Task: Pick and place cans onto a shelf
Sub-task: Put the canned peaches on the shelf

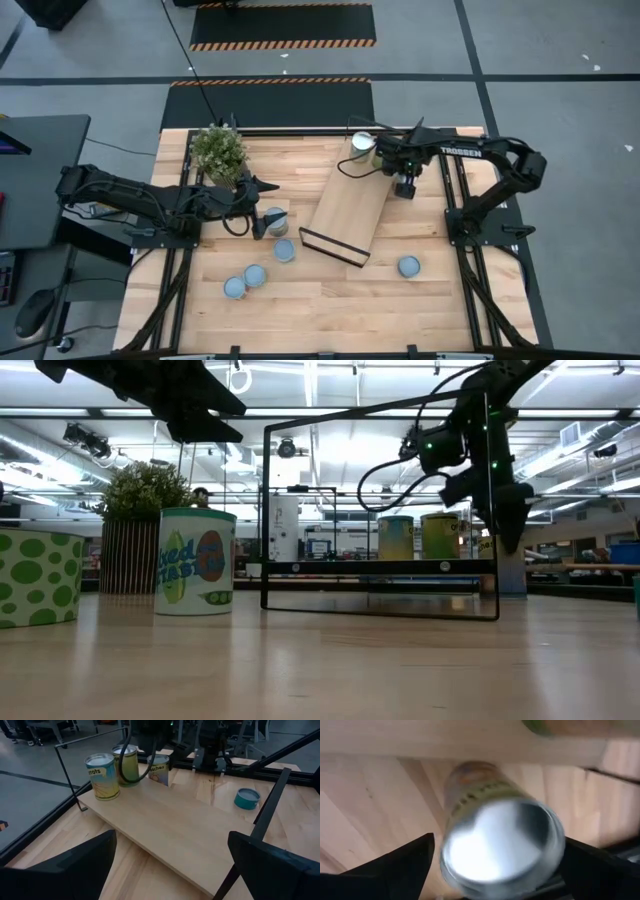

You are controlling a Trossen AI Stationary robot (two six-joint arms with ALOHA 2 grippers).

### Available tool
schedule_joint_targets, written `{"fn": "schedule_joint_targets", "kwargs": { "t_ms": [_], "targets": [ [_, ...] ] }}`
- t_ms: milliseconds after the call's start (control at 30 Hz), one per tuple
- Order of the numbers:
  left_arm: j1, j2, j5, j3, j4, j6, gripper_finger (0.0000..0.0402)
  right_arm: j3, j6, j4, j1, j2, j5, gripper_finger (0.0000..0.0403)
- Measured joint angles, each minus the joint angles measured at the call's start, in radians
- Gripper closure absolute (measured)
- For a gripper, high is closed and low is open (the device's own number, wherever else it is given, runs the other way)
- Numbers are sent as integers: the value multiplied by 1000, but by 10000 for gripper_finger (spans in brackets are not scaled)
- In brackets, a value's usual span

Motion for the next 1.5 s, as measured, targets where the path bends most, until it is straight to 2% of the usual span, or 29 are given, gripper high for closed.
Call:
{"fn": "schedule_joint_targets", "kwargs": {
  "t_ms": [133, 433, 867, 1200, 1367, 1500],
  "targets": [
    [0, 0, 0, 0, 0, 0, 13, 0, -19, 14, 0, 35, -12, 15],
    [0, 0, 4, 0, -1, -7, 13, -4, -17, 30, 7, 56, -24, 81],
    [0, 0, 4, 0, 10, -5, 13, 4, 154, -97, 106, -81, -7, 75],
    [0, 0, 4, 0, 22, -3, 13, 264, 357, -210, 207, -49, 7, 73],
    [0, 0, 4, 0, 23, -3, 13, 402, 392, -265, 262, 71, 7, 73],
    [0, 0, 4, 0, 23, -3, 13, 486, 358, -269, 286, 185, -8, 73]
  ]
}}
